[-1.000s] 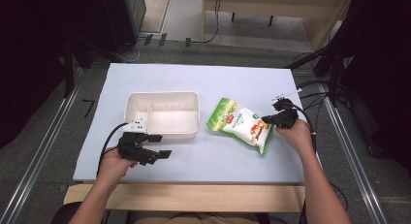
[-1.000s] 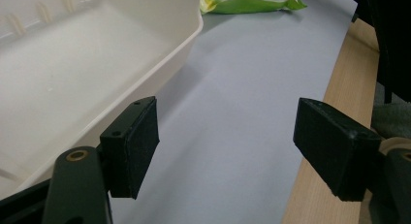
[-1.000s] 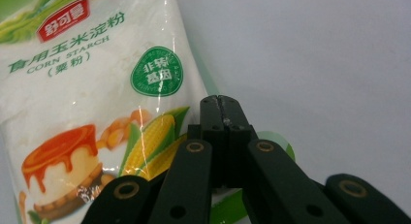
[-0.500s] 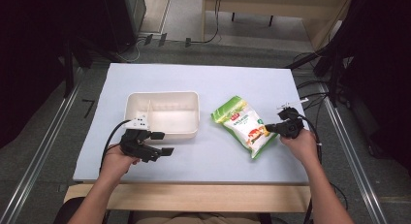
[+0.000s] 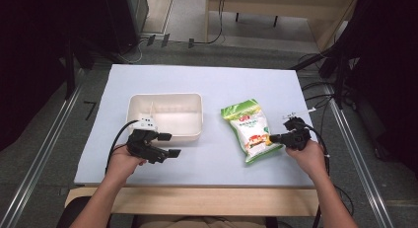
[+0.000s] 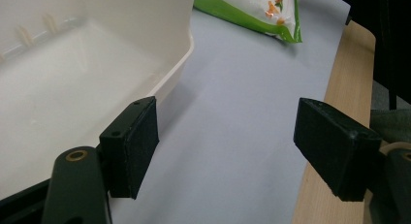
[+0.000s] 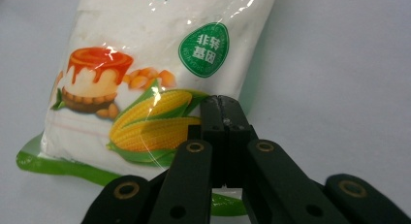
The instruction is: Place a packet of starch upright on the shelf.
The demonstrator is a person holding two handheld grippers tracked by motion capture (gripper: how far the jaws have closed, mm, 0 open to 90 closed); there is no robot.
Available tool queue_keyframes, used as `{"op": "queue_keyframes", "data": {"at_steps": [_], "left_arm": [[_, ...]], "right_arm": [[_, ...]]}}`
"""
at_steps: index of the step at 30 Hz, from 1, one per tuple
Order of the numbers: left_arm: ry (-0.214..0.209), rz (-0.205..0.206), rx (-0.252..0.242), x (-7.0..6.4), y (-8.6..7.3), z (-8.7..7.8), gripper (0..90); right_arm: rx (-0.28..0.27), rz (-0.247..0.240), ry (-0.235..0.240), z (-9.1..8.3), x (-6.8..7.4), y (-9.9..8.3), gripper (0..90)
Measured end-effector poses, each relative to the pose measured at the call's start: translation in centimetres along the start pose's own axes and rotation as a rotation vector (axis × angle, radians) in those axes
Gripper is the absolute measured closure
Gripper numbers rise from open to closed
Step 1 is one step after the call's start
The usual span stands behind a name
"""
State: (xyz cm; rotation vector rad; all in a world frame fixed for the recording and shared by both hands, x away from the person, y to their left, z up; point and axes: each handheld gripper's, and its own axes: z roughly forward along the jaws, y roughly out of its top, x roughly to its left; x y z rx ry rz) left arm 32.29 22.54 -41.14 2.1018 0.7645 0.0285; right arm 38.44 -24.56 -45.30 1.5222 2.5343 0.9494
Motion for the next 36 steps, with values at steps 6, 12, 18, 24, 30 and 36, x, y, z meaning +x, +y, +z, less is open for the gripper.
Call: {"op": "queue_keyframes", "data": {"at_steps": [6,12,18,24,30,36], "left_arm": [[-0.008,0.013,0.002,-0.2,0.2,0.3,25.2],[-0.01,0.018,0.001,-0.1,0.4,0.2,25.2],[-0.002,0.021,0.007,0.0,0.3,0.3,25.2],[0.005,0.016,0.013,-0.1,0.1,0.3,25.2],[0.034,0.018,0.018,-0.2,-0.3,0.0,25.1],[0.043,0.008,0.016,-0.2,-0.7,-0.5,25.1]], "right_arm": [[0.015,-0.027,-0.001,-0.2,1.4,-0.6,90.0],[0.023,-0.03,0.067,-0.4,1.9,-1.2,90.0],[-0.043,-0.025,0.006,-1.6,1.5,-0.5,90.0],[-0.152,-0.02,-0.018,-2.2,0.9,1.0,72.2],[-0.179,0.016,-0.003,-1.1,-0.1,3.2,55.8],[-0.186,0.03,-0.032,0.1,-1.1,4.9,49.0]]}}
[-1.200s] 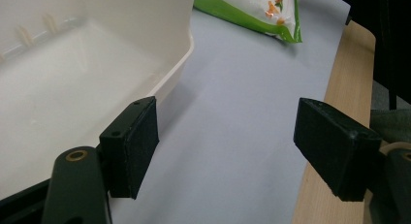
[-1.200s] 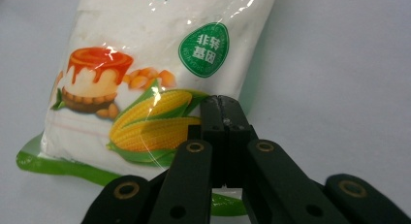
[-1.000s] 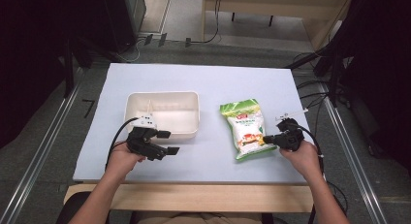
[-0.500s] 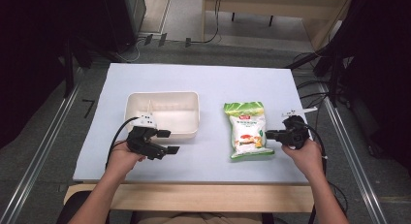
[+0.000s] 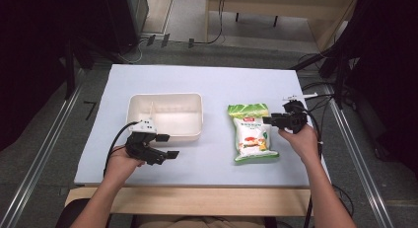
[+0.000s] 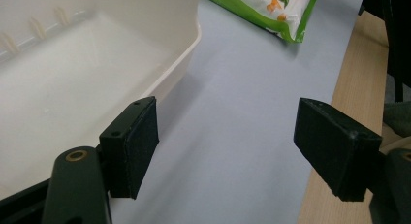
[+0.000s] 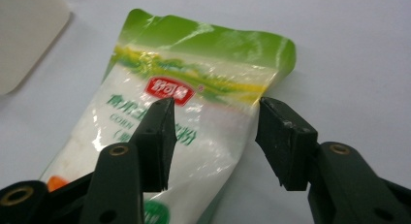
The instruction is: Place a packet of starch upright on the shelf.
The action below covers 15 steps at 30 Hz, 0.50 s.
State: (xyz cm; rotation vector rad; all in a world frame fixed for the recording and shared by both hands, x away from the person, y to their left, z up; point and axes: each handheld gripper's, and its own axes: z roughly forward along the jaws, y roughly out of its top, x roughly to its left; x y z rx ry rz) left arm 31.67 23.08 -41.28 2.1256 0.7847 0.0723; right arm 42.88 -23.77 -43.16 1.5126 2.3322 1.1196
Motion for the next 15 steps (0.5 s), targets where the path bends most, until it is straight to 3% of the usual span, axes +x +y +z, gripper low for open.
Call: {"op": "queue_keyframes", "data": {"at_steps": [9,15], "left_arm": [[0.015,-0.015,-0.013,0.0,-0.7,-0.8,25.1],[0.028,-0.033,-0.023,-0.1,-1.4,-1.5,25.1]], "right_arm": [[0.048,0.02,-0.034,2.8,-1.2,0.8,40.4],[0.08,0.054,0.01,4.8,-1.3,1.1,38.8]]}}
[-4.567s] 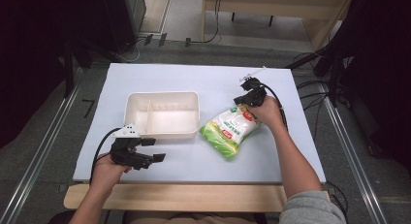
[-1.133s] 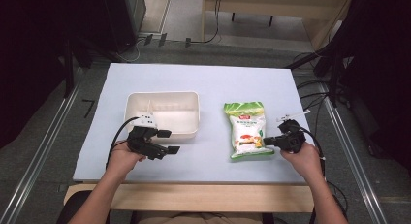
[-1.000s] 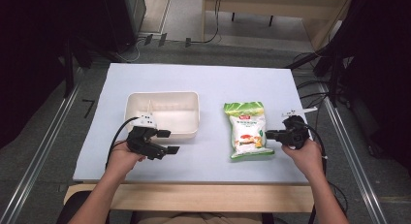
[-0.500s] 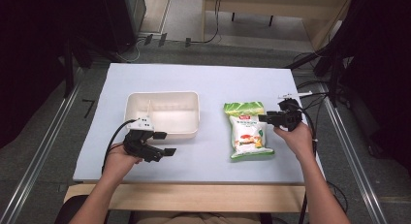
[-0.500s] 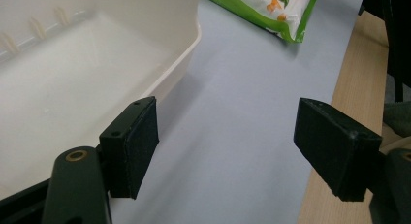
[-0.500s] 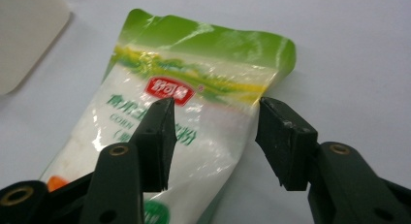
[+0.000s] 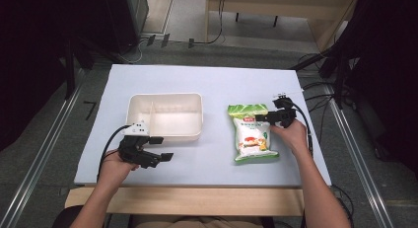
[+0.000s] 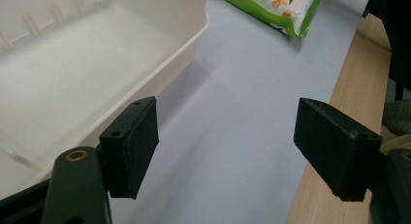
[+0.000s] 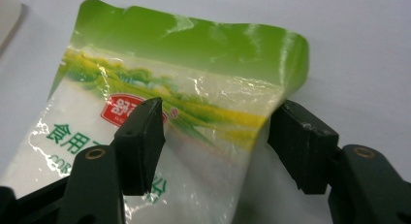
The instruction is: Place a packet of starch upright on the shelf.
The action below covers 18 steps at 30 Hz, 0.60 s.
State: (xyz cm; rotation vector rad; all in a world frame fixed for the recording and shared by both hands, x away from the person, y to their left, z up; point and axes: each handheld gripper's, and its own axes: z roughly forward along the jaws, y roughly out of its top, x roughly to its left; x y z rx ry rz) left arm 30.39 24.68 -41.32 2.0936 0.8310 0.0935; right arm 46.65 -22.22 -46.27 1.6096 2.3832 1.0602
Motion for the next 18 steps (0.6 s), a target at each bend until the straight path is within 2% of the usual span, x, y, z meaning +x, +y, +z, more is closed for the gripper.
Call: {"op": "queue_keyframes", "data": {"at_steps": [5,8,9,10,11,13,14,17,18], "left_arm": [[0.021,-0.012,-0.01,0.0,-0.5,-0.8,25.2],[0.027,-0.016,-0.016,-0.1,-0.8,-1.2,25.2],[0.031,-0.019,-0.017,-0.2,-0.9,-1.3,25.2],[0.034,-0.019,-0.015,-0.1,-0.9,-1.4,25.2],[0.038,-0.021,-0.014,-0.2,-1.0,-1.5,25.2],[0.038,-0.026,-0.022,-0.1,-1.1,-1.6,25.2],[0.039,-0.024,-0.021,-0.1,-1.1,-1.6,25.2],[0.039,-0.026,-0.022,-0.1,-1.1,-1.6,25.2],[0.039,-0.027,-0.023,-0.1,-1.1,-1.6,25.2]], "right_arm": [[0.007,0.02,0.042,1.0,0.3,0.4,37.4],[0.017,-0.004,0.055,1.3,0.8,0.6,37.7],[0.018,-0.012,0.06,1.4,0.9,0.6,41.9],[0.029,-0.015,0.101,1.5,0.9,0.7,53.3],[0.045,-0.008,0.159,1.7,1.0,0.7,52.7],[0.063,-0.062,0.13,1.8,1.6,0.9,60.8],[0.07,-0.071,0.123,1.7,1.7,1.0,65.3],[0.065,-0.098,0.132,1.5,1.7,1.0,78.7],[0.058,-0.104,0.139,1.5,1.6,0.9,80.1]]}}
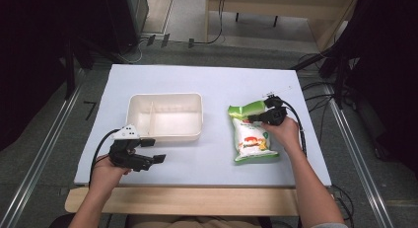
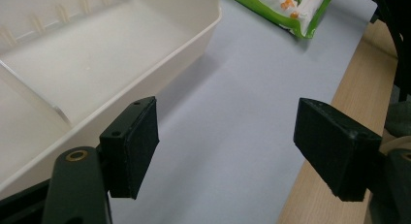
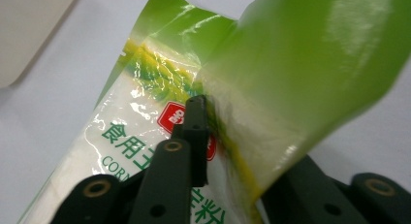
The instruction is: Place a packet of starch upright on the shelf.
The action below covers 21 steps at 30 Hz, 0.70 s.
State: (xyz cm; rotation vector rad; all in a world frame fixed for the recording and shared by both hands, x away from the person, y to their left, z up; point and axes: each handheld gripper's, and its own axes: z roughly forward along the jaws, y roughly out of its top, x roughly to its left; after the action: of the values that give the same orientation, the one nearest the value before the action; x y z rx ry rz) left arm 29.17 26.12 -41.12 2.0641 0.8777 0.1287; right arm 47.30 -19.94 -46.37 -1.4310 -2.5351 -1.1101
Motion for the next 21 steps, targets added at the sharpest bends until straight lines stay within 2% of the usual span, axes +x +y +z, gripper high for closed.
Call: {"op": "queue_keyframes", "data": {"at_steps": [3,5,8,10,16,21], "left_arm": [[-0.002,0.003,0.003,-0.1,0.0,0.1,25.2],[-0.004,0.004,0.004,-0.1,0.1,0.1,25.2],[-0.016,0.009,-0.007,-0.3,0.2,0.0,25.3],[-0.021,0.006,-0.015,-0.3,0.2,-0.1,25.2],[-0.016,0.002,-0.011,-0.2,0.2,-0.1,25.3],[-0.018,0.005,0.007,-0.2,0.2,0.0,25.3]], "right_arm": [[0.004,0.004,-0.018,-0.1,0.2,0.0,80.3],[0.016,0.013,-0.006,-0.2,0.4,0.0,89.0],[0.02,-0.029,-0.035,-0.6,1.1,0.1,90.0],[0.015,-0.037,-0.041,-0.9,1.4,0.2,90.0],[-0.046,-0.041,-0.018,-2.7,1.8,0.3,90.0],[-0.073,-0.044,-0.007,-4.3,2.4,0.2,90.0]]}}
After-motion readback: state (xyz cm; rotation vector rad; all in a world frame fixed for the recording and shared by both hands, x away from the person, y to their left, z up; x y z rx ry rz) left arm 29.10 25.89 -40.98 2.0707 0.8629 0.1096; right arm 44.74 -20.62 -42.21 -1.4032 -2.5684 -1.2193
